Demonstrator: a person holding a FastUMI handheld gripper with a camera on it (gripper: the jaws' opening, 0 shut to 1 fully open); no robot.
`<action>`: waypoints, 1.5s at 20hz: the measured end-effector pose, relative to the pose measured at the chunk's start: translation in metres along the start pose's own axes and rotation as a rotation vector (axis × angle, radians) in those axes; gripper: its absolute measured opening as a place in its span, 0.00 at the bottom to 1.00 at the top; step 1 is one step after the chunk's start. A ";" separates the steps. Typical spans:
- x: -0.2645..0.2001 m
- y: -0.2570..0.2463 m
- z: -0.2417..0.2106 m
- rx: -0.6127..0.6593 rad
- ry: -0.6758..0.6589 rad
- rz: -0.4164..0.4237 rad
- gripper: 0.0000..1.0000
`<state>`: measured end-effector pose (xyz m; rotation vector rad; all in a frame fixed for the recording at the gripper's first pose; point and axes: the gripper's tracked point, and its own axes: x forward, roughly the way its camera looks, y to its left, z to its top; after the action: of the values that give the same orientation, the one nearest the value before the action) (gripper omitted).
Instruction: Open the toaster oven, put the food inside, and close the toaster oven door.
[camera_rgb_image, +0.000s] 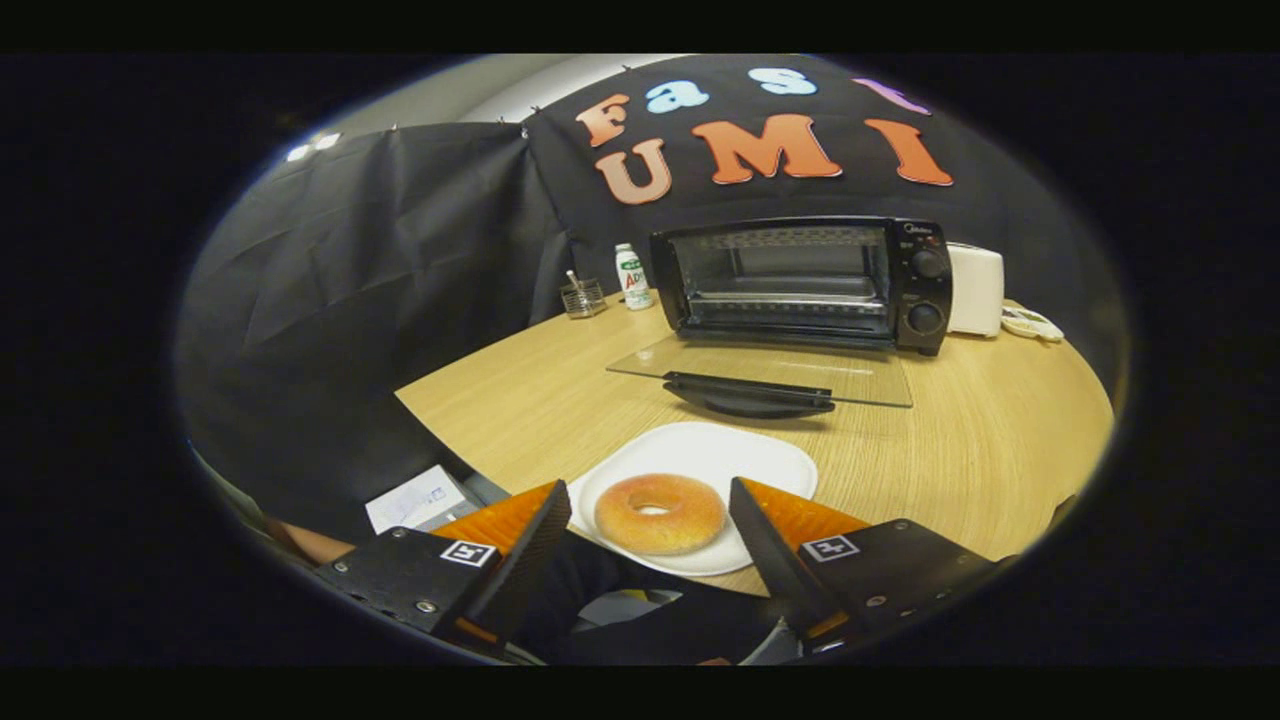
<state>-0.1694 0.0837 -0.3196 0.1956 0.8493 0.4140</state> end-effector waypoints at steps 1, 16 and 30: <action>0.000 0.000 -0.004 -0.011 0.011 -0.006 0.95; 0.009 -0.008 0.012 0.241 -0.031 0.015 0.75; 0.032 -0.012 0.116 0.575 -0.304 0.151 0.75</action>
<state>-0.0595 0.0859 -0.2702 0.8383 0.6363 0.2610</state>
